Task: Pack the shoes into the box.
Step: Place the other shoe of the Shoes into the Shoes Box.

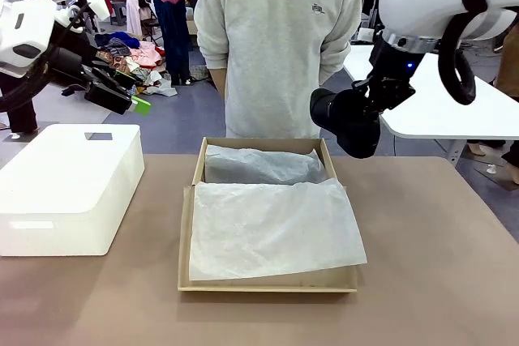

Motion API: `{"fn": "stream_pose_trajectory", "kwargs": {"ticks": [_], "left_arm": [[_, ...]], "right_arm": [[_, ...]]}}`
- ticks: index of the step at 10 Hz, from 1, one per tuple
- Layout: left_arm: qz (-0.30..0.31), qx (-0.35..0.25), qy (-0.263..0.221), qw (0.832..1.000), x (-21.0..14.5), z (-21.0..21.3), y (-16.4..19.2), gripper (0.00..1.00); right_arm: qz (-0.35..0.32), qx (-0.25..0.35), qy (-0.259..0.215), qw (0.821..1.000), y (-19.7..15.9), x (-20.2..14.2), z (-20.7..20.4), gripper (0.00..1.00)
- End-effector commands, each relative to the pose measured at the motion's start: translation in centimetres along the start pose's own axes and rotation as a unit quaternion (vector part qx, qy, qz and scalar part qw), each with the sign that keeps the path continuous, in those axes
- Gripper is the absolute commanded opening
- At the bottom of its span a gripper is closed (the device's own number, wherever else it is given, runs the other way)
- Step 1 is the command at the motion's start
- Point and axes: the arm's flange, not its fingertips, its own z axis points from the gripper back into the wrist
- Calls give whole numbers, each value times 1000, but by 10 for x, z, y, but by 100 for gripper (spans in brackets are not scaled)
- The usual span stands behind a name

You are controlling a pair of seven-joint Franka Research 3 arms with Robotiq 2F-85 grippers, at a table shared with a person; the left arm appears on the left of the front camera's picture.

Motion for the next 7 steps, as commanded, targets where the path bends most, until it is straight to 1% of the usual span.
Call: {"fn": "stream_pose_trajectory", "kwargs": {"ticks": [1,5,6,7], "left_arm": [[-1,-6,-5,1000,-1,0,1,100],[-1,-6,-5,1000,-1,0,1,100],[-1,-6,-5,1000,-1,0,1,100],[-1,-6,-5,1000,-1,0,1,100]], "right_arm": [[-2,9,3,1000,-7,0,3,0],[-2,9,3,1000,-7,0,3,0],[-5,0,6,1000,-6,0,-2,0],[-93,-48,-20,994,11,-2,-1,0]]}}
